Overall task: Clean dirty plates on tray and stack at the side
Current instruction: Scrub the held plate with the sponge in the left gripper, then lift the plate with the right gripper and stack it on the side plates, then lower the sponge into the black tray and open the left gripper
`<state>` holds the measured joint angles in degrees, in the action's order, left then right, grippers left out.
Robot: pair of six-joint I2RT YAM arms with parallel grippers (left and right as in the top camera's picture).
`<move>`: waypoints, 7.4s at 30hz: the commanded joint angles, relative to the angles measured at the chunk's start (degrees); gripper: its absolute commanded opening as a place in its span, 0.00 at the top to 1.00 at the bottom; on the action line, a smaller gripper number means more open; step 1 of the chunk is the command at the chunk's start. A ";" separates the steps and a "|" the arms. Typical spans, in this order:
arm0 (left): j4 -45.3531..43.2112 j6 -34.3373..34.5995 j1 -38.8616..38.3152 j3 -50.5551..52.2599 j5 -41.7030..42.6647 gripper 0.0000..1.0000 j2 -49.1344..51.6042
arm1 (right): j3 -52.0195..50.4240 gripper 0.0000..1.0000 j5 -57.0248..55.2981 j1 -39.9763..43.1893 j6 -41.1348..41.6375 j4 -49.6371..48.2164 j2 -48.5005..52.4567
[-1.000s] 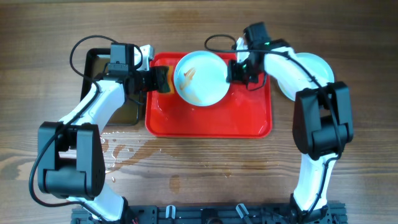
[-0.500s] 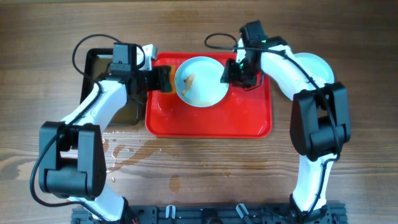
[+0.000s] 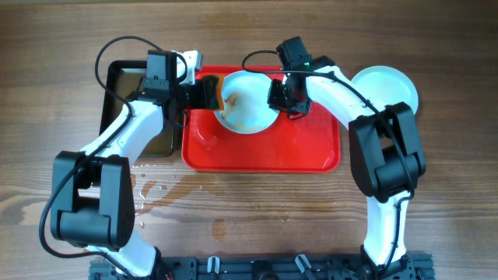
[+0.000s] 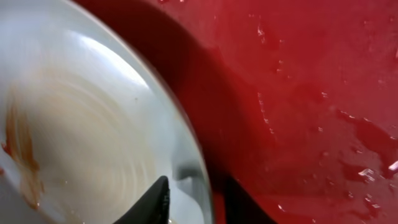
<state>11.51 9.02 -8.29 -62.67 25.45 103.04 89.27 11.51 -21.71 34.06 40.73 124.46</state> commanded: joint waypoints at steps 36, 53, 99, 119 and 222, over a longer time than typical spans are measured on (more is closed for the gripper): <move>5.03 -1.57 -6.36 -1.20 7.26 0.96 14.71 | 6.84 0.96 10.67 1.55 -23.54 13.11 3.37; 26.97 2.71 -13.14 -7.02 -11.13 0.96 14.23 | 6.84 0.96 10.67 1.55 -23.52 13.14 3.37; 15.08 2.38 -14.29 -7.96 -3.02 0.96 13.86 | 10.43 0.41 22.27 7.69 -26.56 19.02 2.82; 6.73 23.41 -6.38 -7.96 0.52 0.96 13.86 | 4.07 0.96 7.10 -1.20 -6.49 5.18 5.51; 25.29 15.96 -8.04 -19.39 -26.56 0.59 14.34 | 7.48 0.13 -2.05 17.07 -18.91 10.73 -17.97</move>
<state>37.69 23.20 -16.19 -82.72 -0.60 113.82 96.42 9.43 -4.80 14.90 51.57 105.91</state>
